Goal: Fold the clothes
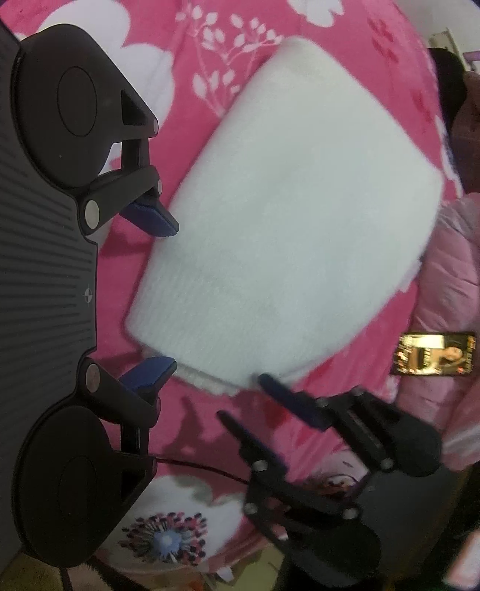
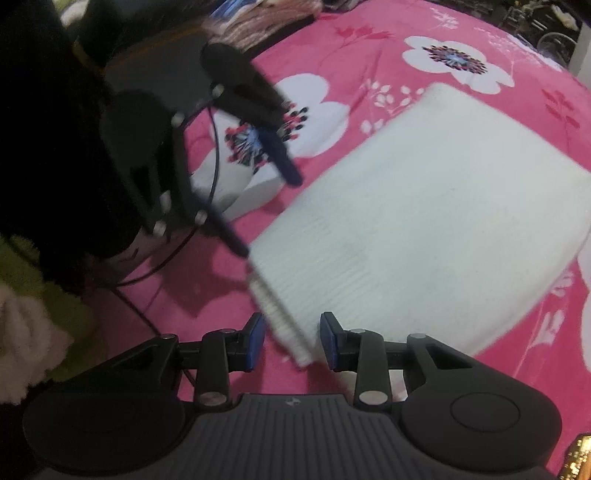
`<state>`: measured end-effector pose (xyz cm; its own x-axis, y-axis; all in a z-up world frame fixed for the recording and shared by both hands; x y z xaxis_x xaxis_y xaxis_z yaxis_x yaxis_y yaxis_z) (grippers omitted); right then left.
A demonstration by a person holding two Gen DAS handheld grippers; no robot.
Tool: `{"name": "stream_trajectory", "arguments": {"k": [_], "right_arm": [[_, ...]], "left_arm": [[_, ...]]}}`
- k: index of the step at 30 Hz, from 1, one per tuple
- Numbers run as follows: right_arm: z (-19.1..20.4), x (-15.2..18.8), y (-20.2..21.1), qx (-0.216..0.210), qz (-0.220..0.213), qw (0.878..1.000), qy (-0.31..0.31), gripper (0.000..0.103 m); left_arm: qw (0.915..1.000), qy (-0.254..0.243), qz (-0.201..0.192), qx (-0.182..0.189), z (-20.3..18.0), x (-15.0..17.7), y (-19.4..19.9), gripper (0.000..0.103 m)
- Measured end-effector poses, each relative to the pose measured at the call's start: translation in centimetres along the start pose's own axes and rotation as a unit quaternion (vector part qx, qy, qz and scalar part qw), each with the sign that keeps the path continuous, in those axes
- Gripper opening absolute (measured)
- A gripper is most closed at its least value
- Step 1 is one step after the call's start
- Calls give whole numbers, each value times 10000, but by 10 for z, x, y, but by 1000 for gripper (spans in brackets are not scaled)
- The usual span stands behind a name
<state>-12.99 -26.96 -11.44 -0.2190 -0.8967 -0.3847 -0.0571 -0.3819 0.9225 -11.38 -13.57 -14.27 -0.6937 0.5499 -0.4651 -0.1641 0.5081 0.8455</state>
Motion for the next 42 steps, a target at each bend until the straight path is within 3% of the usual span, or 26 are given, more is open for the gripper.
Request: {"name": "stream_trajectory", "arguments": {"k": [3,11,15,20,25,32,42], "right_arm": [[1,0,10,279,59,9995,113,35],[-44,1,40,797,-413,9925,-829,35],[-64,2,37,963,-409,9870,-1217,35],[-78,-3,30,978,-456,9829,-1491,35],[-79,-3,14,1067,-216,9838,-1425,35],[-80,-5,12,1148,-112,9833,-1406,34],[-75,-5,11,1380,47,9840,-1126,34]], "left_arm": [[9999,97,-123,-33,8,-9,5,73],[9959,797,-350,-233,32,-33,-4,75],[9846,1524,-551,-655,49,-48,-11,77],[9688,2206,-364,-1068,66,-59,-27,92],[9631,2218,-414,-1468,61,-53,-29,103],[9510,2558,-418,-1686,62,-52,-29,103],[9469,2452,-425,-2035,54,-55,-29,103]]}}
Point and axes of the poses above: each gripper's, at about its wrist camera, not at the fingertips, and y roughly against the way its jaws point, z to its left, x to its underside, the point moved 5 cm from there along -y, roughly the way its jaws point, and after that the axes turned 12 degrees about y, right-handed, at the moved point
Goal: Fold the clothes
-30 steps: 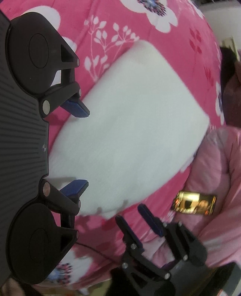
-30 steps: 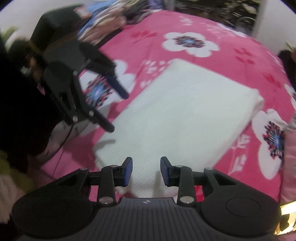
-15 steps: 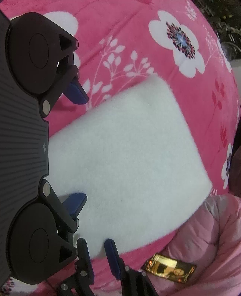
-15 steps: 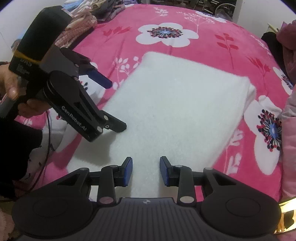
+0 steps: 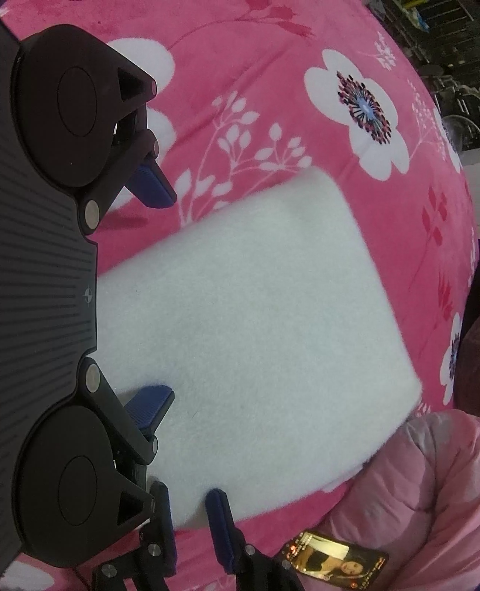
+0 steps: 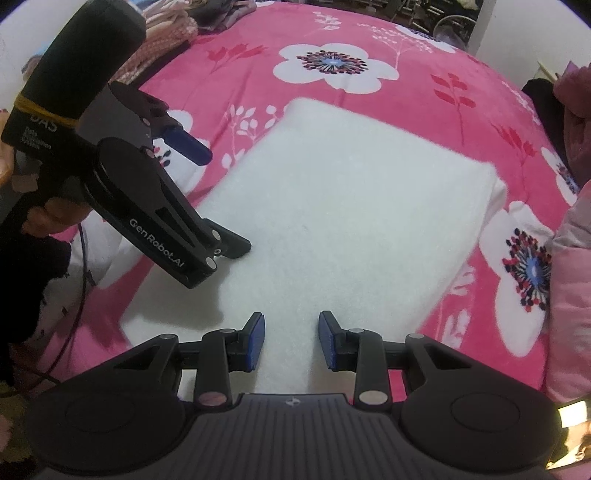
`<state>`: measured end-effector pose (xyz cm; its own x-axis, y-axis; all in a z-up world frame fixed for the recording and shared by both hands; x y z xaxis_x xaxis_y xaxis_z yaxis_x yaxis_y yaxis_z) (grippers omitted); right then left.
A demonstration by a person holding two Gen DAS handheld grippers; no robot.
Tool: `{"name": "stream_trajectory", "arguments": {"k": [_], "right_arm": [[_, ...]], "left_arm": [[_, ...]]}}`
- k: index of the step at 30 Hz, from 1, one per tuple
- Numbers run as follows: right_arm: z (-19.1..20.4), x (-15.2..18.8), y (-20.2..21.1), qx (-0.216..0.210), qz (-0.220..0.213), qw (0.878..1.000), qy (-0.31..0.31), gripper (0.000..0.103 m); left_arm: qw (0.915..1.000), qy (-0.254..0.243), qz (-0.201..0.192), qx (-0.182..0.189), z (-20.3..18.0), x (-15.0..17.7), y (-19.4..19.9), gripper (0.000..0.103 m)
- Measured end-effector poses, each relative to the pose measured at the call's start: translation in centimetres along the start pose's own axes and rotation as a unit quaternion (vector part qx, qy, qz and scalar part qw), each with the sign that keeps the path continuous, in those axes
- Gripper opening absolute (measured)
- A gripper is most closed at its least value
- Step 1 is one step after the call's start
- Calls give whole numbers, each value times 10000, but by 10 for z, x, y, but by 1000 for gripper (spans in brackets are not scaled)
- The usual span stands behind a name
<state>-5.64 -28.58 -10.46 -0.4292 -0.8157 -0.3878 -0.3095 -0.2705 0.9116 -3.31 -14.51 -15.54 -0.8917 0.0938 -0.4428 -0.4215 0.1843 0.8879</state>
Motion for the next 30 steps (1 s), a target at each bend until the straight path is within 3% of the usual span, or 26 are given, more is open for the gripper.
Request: {"name": "stream_trajectory", "arguments": {"k": [5,11,21,30], "right_arm": [[-14,1,12,326,-97,9994,-95,34],[-30,-7,18,402,-406,9972,-473,34],[-30,-3,-1,740,-96,9967,-318,34],[-35,3,-1,781,-93,9961,-404,35]], "left_arm": [[10000,-2,-8,-62,-2,1,0,103],[9998,-51,-53,-163,-5,1,1,103],[9997,-87,-93,-220,-8,1,1,103],[9995,-125,-119,-252,-8,1,2,103]]}}
Point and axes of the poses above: each gripper's, at about its wrist camera, not at the fingertips, and y roughly against the way its jaws point, z to its left, x to its underside, the point moved 5 cm from there along -y, roughly the way its jaws point, and after that the axes turned 12 degrees about y, right-handed, at the moved point
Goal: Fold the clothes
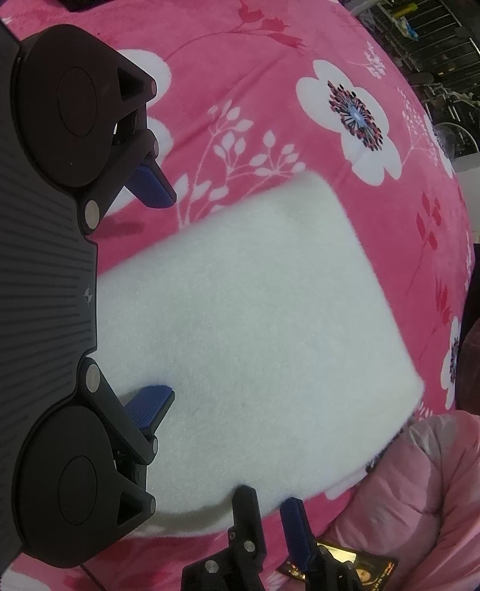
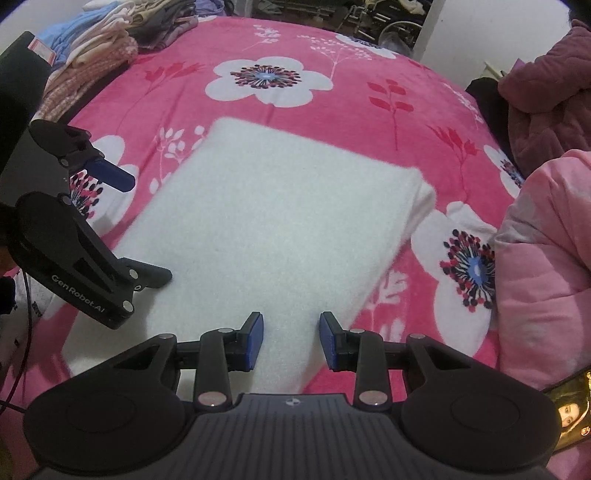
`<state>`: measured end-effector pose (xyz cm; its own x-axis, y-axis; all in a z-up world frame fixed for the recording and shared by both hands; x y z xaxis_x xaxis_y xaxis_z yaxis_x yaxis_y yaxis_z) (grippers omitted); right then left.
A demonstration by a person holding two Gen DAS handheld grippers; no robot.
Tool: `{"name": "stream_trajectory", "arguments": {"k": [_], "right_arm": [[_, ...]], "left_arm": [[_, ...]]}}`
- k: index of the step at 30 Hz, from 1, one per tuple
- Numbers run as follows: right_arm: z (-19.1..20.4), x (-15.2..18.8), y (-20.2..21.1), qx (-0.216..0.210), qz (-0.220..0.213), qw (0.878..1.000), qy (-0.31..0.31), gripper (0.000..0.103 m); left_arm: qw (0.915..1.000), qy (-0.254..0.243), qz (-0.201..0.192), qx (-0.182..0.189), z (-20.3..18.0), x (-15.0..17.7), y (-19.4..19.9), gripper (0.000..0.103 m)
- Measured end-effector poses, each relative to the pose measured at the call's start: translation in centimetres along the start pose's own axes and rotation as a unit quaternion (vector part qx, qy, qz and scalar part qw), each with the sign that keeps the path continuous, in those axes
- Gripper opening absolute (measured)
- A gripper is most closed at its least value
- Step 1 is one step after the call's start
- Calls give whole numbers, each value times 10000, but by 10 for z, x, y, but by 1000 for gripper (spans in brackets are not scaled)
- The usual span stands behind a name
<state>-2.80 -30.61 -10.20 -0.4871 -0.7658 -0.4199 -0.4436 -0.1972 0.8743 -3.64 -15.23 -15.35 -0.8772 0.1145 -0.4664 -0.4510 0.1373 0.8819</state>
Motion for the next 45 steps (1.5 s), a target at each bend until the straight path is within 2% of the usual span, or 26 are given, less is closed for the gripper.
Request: {"name": "stream_trajectory", "arguments": {"k": [30,33,37,41,45], "right_arm": [[-2,4,-2,40,7,10000,-27,39],[-9,7,-1,-54,-4,9996,-267,40],[-21,14,2,-178,-42,9974,-703,42],[-31,24,1,-168,-11,9947,-1017,47],[-36,31,-4,-214,10,9916,-1278,49]], "left_arm": [[9999,-96,-110,-52,-2,2,1,103],[9998,-38,-91,177,4,1,-1,103],[9972,329,191,641,18,1,-6,103],[9928,572,377,978,29,3,-8,103],[9930,440,194,1080,33,4,-1,103]]}}
Point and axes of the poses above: each gripper's, at about its wrist camera, not at the fingertips, and y roughly against the way its jaws point, z to its left, x to its underside, the point moved 5 cm from there along -y, roughly the way its jaws point, and after that the axes turned 12 degrees about y, right-handed, at the moved point
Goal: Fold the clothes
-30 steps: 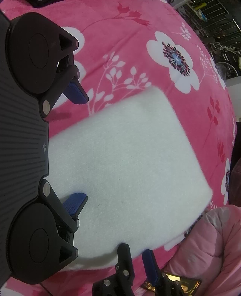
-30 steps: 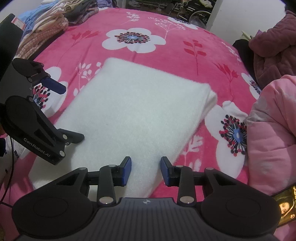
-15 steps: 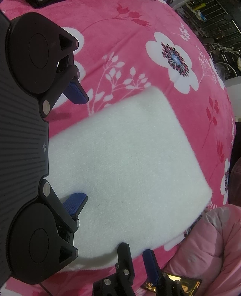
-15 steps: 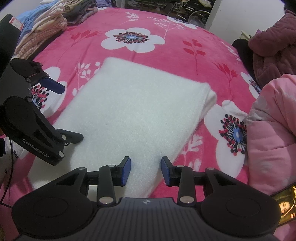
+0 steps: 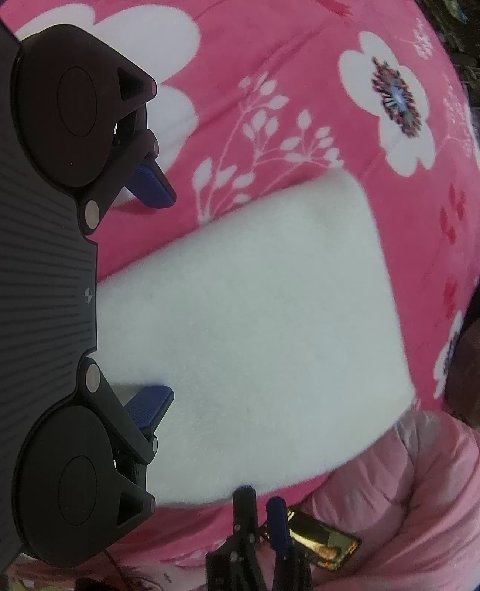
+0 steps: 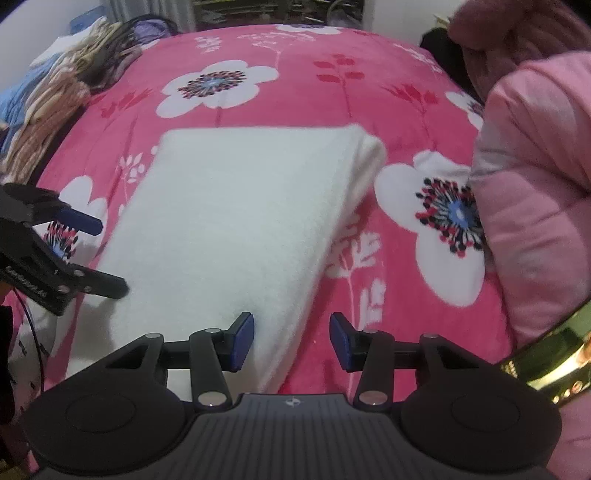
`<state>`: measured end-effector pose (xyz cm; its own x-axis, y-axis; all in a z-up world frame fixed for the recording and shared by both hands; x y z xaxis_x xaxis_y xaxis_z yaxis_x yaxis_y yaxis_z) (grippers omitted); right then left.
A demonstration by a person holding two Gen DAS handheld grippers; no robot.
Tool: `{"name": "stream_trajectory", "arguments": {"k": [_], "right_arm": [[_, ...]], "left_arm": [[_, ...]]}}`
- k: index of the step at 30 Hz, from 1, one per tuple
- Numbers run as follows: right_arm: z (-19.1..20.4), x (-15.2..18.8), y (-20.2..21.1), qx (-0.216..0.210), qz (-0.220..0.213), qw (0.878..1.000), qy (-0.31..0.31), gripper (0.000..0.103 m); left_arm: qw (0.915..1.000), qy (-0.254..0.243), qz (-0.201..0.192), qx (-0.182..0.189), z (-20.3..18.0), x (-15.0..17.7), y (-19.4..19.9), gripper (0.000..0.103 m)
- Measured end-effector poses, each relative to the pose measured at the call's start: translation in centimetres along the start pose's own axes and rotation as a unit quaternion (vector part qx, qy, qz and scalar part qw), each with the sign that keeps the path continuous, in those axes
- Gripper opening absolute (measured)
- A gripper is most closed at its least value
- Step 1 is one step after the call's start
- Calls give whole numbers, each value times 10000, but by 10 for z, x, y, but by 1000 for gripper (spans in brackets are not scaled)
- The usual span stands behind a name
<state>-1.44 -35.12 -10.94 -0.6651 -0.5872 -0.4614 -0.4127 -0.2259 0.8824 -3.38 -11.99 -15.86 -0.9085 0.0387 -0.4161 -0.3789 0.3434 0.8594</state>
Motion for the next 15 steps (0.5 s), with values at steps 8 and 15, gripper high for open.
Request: {"name": "stream_trajectory", "arguments": {"k": [8,15], "right_arm": [[-6,6,-4,-57,-16,9996,-281,53],[-6,8,-7,-79,14,9993,-357,53]], "left_arm": [[9986,299,-356,244,17,-12,15,103],[9876,1248,-361,877,50,-30,8,103]]}}
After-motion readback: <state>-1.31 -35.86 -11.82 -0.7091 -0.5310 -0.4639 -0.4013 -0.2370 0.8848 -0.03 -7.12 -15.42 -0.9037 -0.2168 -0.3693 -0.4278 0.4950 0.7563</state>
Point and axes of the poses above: each gripper's, at about its wrist camera, not at the fingertips, and y roughly against the way its jaws point, z to its left, x to its underside, the point moved 5 cm from there along -y, roughly the way its jaws point, and after that the axes turned 12 degrees about y, right-handed, at the moved point
